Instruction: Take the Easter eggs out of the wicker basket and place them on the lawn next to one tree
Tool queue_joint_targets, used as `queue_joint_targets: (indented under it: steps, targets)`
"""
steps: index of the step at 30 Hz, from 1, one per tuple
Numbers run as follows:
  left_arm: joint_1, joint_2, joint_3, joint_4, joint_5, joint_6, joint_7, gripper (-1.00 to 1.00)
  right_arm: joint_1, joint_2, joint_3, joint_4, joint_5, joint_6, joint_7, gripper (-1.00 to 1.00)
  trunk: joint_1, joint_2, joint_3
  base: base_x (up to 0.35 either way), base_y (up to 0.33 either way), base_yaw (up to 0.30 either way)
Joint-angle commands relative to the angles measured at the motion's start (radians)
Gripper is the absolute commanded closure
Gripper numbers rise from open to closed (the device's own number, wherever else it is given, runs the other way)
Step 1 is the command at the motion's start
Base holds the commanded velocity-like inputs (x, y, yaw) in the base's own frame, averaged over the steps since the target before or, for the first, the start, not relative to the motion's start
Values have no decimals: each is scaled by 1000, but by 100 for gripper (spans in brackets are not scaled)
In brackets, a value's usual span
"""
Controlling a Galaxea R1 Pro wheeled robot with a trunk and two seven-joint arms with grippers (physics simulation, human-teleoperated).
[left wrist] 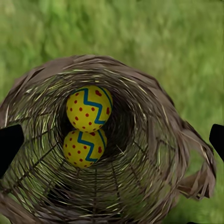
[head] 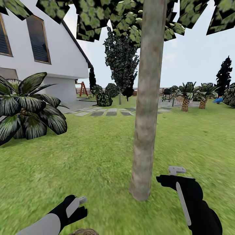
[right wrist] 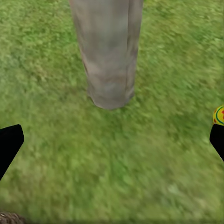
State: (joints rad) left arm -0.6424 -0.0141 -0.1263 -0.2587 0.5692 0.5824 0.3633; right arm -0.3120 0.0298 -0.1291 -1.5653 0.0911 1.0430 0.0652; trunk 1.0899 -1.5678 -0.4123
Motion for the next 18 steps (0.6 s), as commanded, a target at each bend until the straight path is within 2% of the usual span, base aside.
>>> queue_joint_targets:
  steps: [1, 6, 18]
  targets:
    - [0, 5, -7, -2, 12, 3, 7, -100, -1, 1, -1, -1, 9, 4, 7, -100, 4, -8, -4, 0, 0, 0]
    - [0, 20, -7, -2, 12, 2, 2, -100, -1, 1, -1, -1, 9, 4, 7, -100, 23, -43, -20, 0, 0, 0]
    - [0, 23, -9, -2, 13, 3, -3, -100, -1, 1, -1, -1, 9, 4, 7, -100, 69, -127, -58, 0, 0, 0]
